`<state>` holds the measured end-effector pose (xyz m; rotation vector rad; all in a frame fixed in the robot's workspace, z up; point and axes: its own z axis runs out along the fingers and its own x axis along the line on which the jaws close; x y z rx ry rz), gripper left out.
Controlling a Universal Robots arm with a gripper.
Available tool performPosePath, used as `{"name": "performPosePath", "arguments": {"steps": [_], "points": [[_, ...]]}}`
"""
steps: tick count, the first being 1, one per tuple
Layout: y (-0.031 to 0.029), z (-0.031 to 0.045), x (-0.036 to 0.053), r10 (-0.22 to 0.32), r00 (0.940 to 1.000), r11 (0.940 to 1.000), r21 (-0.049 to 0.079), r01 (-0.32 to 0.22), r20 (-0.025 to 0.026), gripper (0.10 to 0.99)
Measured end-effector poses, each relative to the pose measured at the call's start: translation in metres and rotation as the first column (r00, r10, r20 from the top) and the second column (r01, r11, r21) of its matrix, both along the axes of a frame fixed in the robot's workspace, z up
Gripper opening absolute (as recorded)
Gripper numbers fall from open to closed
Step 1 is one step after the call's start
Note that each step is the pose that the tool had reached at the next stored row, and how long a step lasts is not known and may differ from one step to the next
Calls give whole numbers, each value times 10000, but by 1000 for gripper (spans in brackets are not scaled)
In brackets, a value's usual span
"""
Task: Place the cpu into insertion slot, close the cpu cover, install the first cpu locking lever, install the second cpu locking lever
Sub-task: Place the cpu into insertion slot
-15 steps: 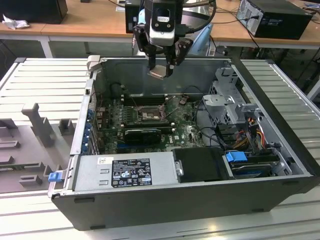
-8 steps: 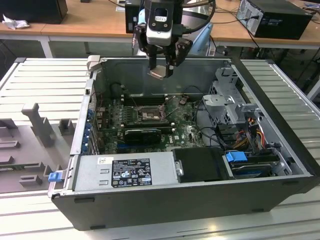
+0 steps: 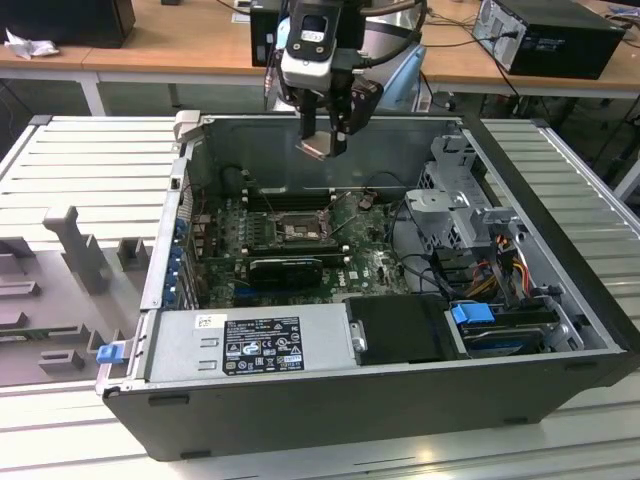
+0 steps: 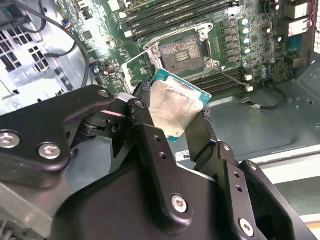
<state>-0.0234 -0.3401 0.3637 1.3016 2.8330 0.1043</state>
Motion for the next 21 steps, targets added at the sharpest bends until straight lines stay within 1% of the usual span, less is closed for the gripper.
{"name": "performPosePath", "arguments": {"steps": [3, 5, 7, 8, 10, 12, 14, 15, 17, 18, 19, 20, 21], "points": [[0, 0, 0, -601, 9982, 9982, -28, 601, 1, 525], [0, -1, 0, -1165, 9932, 9932, -52, 1165, 0, 525], [0, -1, 0, -1382, 9904, 9904, -61, 1382, -1, 525], [0, -1, 0, -1561, 9877, 9877, -70, 1561, 0, 525], [0, -1, 0, -1998, 9798, 9798, -91, 1998, 1, 525], [0, -2, 0, -2219, 9751, 9750, -99, 2218, 2, 525], [0, -2, 0, -2563, 9666, 9665, -117, 2563, 3, 525], [0, -2, 0, -2778, 9606, 9606, -125, 2778, 3, 525], [0, -2, 0, -2984, 9545, 9544, -132, 2983, 3, 525], [0, -2, 0, -3246, 9459, 9457, -146, 3246, 5, 525], [0, -3, 0, -3416, 9398, 9397, -156, 3416, 7, 525], [0, -3, 0, -3679, 9299, 9297, -172, 3678, 9, 525], [0, -4, 0, -3865, 9223, 9221, -183, 3864, 10, 525]]}}
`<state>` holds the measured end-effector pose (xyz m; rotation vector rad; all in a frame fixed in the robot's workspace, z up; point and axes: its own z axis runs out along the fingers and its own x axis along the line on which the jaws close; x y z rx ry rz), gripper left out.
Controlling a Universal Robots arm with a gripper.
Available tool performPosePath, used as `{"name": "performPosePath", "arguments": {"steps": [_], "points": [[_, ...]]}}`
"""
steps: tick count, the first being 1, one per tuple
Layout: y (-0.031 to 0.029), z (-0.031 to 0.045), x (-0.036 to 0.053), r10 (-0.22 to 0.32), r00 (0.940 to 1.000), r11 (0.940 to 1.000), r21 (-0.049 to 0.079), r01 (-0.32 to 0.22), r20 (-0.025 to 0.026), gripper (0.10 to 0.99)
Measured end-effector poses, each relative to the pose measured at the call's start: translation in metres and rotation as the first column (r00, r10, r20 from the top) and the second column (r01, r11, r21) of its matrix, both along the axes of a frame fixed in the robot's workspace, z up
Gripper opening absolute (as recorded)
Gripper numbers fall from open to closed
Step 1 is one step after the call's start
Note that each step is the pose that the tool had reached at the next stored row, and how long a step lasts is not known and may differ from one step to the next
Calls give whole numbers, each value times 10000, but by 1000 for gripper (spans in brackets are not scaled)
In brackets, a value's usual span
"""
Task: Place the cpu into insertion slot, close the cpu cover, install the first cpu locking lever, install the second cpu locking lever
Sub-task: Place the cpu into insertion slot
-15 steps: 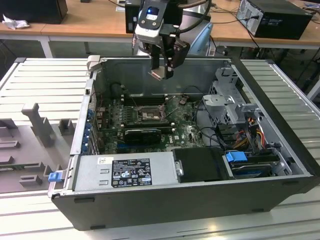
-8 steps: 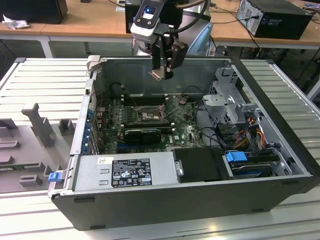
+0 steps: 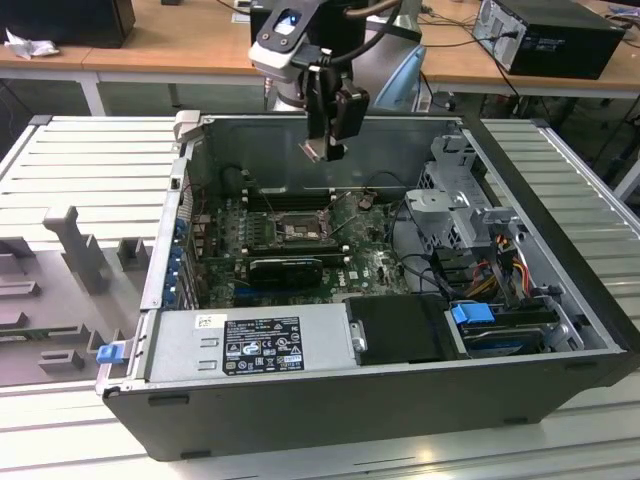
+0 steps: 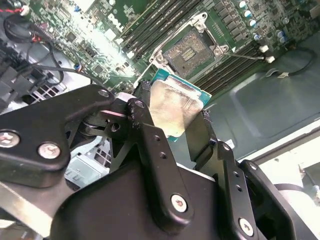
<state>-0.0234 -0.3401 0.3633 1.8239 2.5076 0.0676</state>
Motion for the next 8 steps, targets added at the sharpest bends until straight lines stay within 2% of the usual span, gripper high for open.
{"name": "performPosePath", "arguments": {"steps": [3, 8], "points": [[0, -1, 0, -478, 9989, 9989, -26, 478, -7, 525], [0, -2, 0, -1513, 9885, 9885, -78, 1513, -24, 525]]}}
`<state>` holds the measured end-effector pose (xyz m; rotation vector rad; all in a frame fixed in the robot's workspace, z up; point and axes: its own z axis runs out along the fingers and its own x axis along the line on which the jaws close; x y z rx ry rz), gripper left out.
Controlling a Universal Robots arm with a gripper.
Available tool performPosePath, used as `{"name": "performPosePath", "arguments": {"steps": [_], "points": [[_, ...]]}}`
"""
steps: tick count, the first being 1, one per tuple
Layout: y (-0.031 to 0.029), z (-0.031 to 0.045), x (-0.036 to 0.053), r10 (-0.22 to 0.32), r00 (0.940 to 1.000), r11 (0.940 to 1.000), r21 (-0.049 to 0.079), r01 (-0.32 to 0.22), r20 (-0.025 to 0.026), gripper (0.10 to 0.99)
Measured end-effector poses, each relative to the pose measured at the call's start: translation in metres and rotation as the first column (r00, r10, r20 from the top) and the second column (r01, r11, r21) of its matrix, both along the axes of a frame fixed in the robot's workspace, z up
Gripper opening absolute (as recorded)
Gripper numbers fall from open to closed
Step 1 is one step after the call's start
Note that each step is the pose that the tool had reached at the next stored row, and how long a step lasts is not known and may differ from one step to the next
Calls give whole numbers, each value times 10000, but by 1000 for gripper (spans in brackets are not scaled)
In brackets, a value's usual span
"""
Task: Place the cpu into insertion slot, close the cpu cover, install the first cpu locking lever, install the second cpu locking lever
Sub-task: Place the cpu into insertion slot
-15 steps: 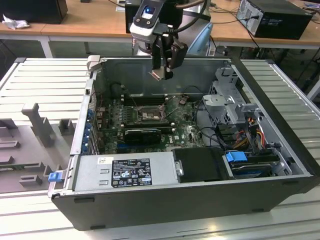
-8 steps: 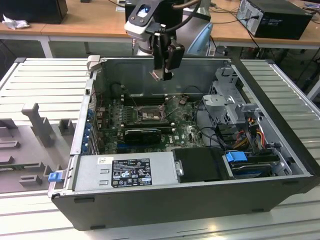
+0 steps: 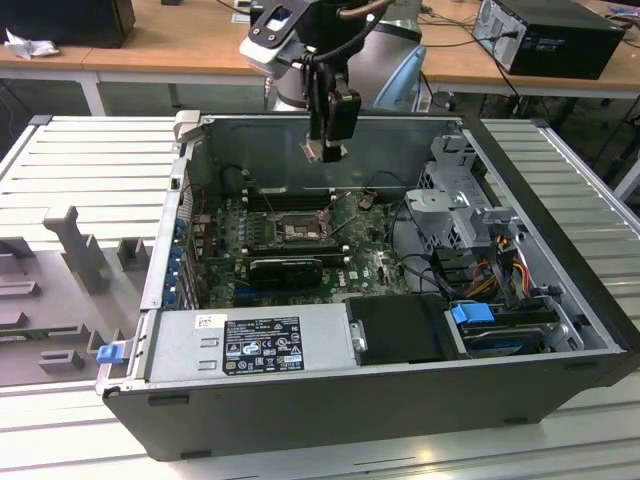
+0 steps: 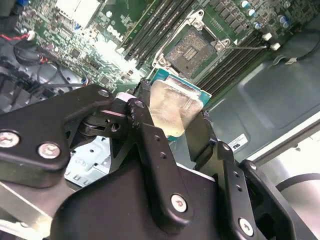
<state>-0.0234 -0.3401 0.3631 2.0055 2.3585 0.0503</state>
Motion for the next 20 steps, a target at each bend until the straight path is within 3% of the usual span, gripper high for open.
{"name": "performPosePath", "arguments": {"steps": [2, 4, 11, 12, 13, 14, 18, 20], "points": [[0, 0, 0, -298, 9996, 9996, -13, 298, -7, 525], [0, -1, 0, -1025, 9947, 9947, -41, 1025, -22, 525], [0, -11, 0, -1966, 9805, 9805, -85, 1966, -72, 525], [0, -50, 0, -1973, 9800, 9803, -119, 1971, -242, 525], [0, -82, 0, -1973, 9798, 9803, -135, 1970, -316, 525], [0, -123, -10, -1997, 9793, 9798, -139, 1993, -337, 525], [1, -171, -20, -2251, 9738, 9742, -221, 2244, -319, 525], [24, -251, -23, -2303, 9724, 9730, -256, 2294, -371, 525]]}}
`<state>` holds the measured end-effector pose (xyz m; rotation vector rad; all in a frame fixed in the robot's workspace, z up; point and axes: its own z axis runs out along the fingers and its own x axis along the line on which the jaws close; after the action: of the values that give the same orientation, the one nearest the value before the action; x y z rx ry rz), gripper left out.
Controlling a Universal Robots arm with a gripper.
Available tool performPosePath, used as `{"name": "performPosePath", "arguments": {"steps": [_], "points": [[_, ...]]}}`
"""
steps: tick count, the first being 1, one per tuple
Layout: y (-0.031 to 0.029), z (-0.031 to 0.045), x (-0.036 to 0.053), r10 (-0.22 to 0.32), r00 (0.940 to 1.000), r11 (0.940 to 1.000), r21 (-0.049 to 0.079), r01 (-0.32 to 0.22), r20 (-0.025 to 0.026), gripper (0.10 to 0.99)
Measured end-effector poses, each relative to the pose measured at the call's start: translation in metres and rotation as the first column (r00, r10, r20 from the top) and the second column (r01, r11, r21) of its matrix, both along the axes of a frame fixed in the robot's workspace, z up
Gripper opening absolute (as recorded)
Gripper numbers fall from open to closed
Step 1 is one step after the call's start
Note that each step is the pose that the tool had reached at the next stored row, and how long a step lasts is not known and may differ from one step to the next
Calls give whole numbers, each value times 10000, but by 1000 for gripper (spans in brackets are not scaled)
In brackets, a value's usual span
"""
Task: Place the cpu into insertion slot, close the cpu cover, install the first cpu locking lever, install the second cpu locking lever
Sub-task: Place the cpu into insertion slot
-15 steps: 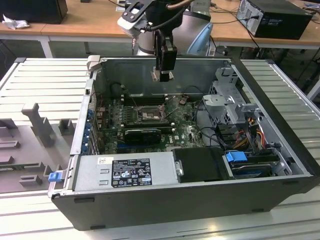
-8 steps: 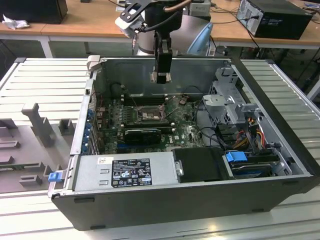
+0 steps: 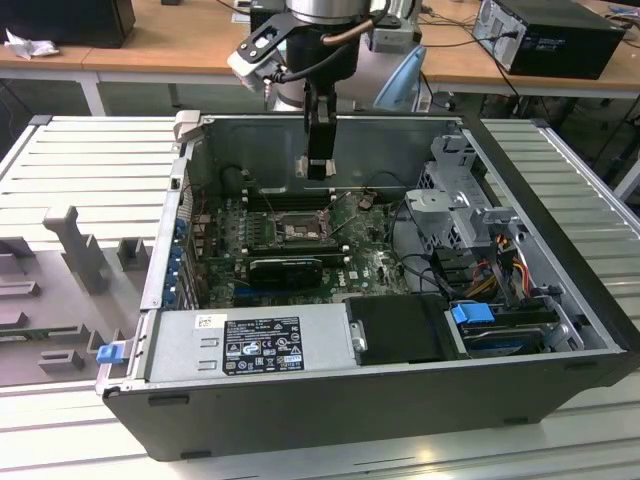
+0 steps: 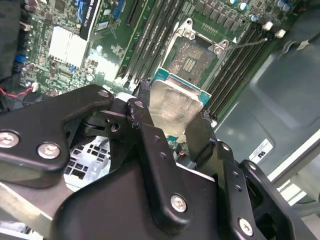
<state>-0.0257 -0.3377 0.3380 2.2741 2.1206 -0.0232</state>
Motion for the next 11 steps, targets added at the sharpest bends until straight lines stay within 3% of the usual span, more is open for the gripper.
{"name": "performPosePath", "arguments": {"steps": [2, 4, 11], "points": [[20, -74, -3, 599, 9982, 9982, -2, -599, -1, 525], [34, -121, -15, 801, 9968, 9968, -6, -801, -1, 525], [74, -233, -37, 879, 9961, 9961, -10, -879, -27, 525]]}}
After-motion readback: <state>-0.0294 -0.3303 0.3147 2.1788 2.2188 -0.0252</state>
